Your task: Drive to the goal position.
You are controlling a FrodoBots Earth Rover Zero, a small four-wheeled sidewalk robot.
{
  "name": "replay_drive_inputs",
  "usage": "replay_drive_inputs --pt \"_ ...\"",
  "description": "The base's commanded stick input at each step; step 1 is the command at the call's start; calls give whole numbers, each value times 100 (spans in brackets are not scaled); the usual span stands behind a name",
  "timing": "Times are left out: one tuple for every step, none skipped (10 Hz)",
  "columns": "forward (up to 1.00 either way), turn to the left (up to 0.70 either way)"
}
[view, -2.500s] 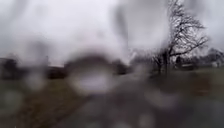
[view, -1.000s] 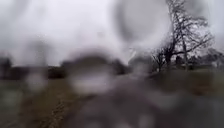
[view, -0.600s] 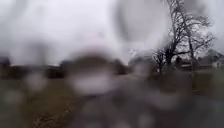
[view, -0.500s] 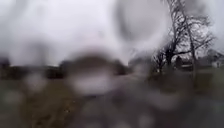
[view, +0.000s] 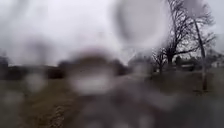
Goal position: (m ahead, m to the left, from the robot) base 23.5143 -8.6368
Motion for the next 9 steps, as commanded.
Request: replay_drive_inputs --pt "85 0" --pt "85 0" --pt "85 0" --pt "85 0" --pt "85 0" --pt "85 0" --pt "85 0" --pt "85 0" --pt "85 0"
